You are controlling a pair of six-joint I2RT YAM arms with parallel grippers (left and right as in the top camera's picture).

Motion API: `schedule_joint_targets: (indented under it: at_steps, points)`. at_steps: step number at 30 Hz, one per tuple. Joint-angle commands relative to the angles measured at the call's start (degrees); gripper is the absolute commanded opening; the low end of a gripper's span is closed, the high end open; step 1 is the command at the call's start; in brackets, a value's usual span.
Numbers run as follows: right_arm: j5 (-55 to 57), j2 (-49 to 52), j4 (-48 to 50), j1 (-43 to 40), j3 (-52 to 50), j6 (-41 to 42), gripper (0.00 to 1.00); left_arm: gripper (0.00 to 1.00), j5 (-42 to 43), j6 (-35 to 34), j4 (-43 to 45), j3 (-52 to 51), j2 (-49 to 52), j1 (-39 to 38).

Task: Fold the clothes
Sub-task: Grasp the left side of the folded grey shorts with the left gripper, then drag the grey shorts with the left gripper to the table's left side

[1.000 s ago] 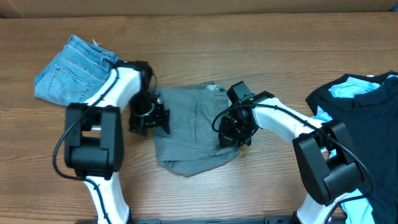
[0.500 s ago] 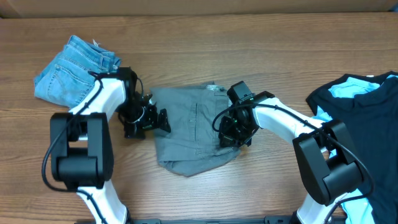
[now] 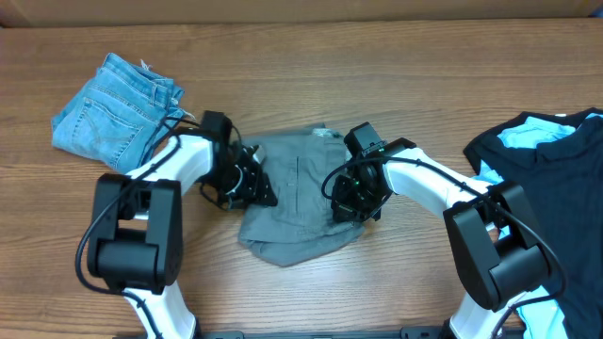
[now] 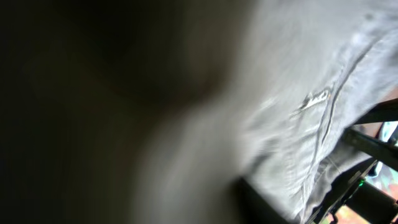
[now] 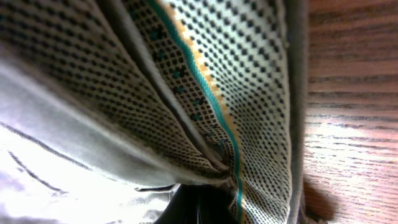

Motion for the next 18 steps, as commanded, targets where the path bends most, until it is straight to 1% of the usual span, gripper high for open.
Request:
schedule_joint_targets:
  at_steps: [1, 3, 7, 13, 16, 18]
  points:
    - [3.13, 0.92, 0.37, -0.55, -0.24, 0.24, 0.04, 0.04, -1.73, 0.17, -1.42, -0.81, 3.50, -1.38]
    - [2.97, 0.72, -0.55, -0.61, 0.09, 0.22, 0.04, 0.04, -3.13, -1.42, -4.50, 1.44, 3.26, 0.04]
    - [1.57, -0.74, -5.81, -1.66, 2.62, -0.28, 0.04, 0.04, -4.83, -0.74, -10.75, 8.13, 1.68, 3.19]
    - [1.57, -7.80, -13.00, -2.82, 9.33, -3.04, 0.04, 0.04, -8.04, -0.24, -18.60, 23.39, -2.78, 8.63]
    - [1.62, -12.35, -14.25, -2.80, 12.55, -3.26, 0.04, 0.04, -8.00, -0.50, -21.46, 32.72, -3.21, 12.85]
    - [1.62, -14.78, -14.08, -2.80, 13.60, -3.26, 0.04, 0.04, -8.02, -0.68, -21.64, 37.79, -3.21, 15.87]
